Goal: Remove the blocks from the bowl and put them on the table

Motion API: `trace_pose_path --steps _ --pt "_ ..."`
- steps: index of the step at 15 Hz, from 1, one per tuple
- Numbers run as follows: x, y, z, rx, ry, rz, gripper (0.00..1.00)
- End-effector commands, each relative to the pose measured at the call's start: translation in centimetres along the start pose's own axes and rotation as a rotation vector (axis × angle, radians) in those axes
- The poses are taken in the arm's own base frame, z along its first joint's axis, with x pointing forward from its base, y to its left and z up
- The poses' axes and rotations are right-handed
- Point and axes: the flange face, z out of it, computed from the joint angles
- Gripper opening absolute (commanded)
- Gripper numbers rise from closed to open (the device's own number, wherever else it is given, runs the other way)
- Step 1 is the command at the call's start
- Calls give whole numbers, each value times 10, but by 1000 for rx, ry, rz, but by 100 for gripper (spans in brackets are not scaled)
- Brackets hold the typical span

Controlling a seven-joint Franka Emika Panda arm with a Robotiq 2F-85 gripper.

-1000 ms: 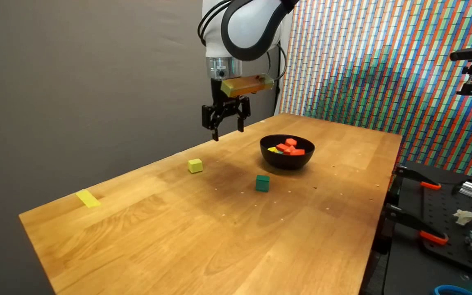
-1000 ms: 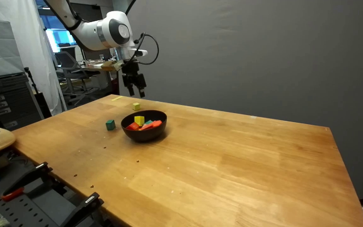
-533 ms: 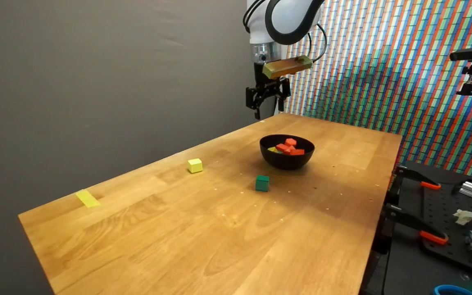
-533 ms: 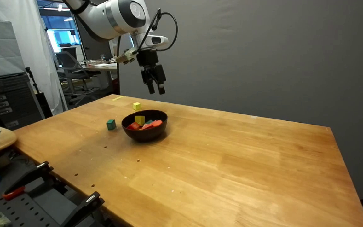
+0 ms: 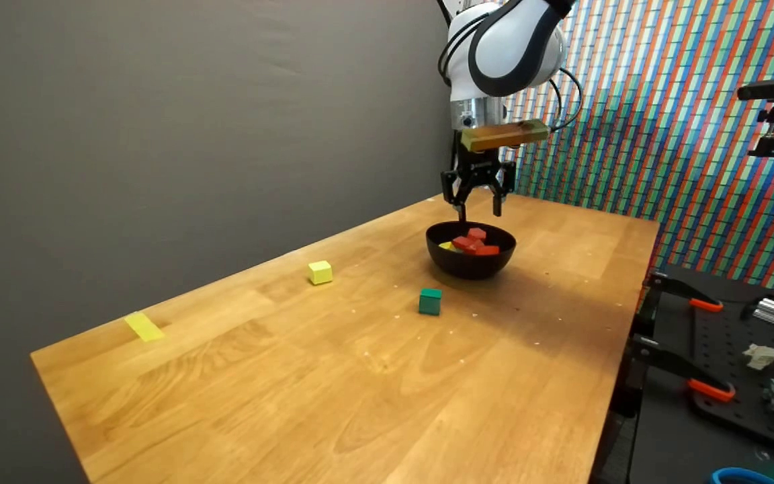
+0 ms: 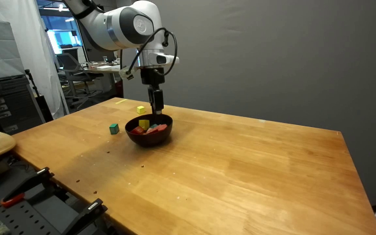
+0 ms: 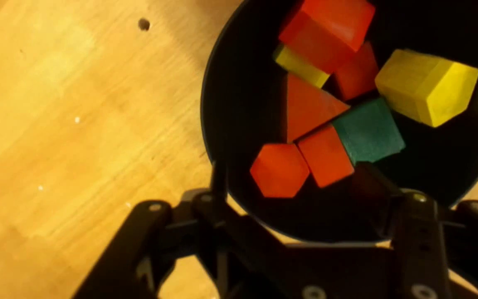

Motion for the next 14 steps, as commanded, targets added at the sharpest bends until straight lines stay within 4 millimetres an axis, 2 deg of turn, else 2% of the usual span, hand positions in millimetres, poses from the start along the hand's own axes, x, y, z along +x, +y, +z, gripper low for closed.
trace_pose_path --steps 1,3,4,5,14 --pt "-17 10 8 93 -23 121 71" --pt "-21 11 16 125 -12 170 74" --pt "-23 11 19 136 6 190 79" --pt "-24 12 21 144 21 208 76" --pt "-29 18 30 199 133 334 63"
